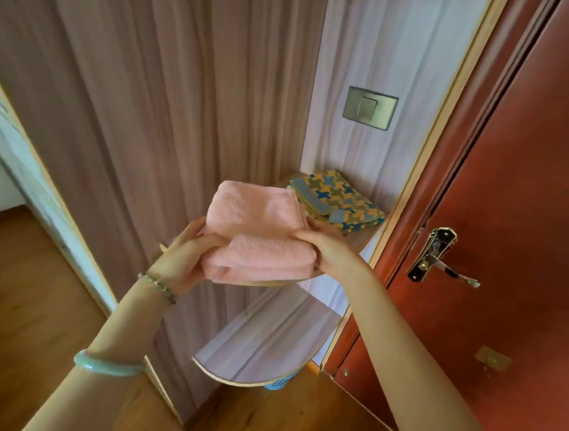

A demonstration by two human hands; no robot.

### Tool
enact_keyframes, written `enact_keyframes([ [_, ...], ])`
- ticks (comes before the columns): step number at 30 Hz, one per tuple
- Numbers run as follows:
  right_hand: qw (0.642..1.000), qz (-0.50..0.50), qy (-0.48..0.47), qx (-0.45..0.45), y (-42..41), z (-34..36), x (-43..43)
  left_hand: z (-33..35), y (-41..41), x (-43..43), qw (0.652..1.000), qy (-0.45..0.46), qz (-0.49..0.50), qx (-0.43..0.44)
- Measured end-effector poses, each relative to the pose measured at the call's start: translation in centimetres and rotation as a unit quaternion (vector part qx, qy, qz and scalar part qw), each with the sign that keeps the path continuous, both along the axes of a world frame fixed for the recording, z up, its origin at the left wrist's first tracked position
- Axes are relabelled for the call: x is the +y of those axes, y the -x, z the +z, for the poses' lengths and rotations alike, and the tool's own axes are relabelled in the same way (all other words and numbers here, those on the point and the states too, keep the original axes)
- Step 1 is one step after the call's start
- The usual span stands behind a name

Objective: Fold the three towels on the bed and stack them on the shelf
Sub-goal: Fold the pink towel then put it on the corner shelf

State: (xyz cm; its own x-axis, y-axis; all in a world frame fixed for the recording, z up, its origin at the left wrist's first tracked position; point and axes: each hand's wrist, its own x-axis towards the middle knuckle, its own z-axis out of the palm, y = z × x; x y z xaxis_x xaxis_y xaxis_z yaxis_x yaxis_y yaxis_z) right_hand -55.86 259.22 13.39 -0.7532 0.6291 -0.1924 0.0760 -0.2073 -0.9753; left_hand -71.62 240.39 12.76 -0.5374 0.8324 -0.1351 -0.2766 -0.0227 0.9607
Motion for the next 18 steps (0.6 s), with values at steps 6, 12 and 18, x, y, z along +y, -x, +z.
enact_keyframes([
  [6,0.98,-0.005,-0.159,-0.124,4.7,-1.3,1.7,-1.5,0.8,2.2,0.967,0.085,0.195,0.137],
  [12,0.877,0.004,-0.45,-0.169,5.2,-0.1,2.6,-1.0,-0.2,3.8,0.786,0.26,0.212,0.52],
  [18,0.745,0.159,-0.611,-0.215,6.3,-2.2,0.8,-2.7,-1.9,4.7,0.649,0.366,0.095,0.66],
])
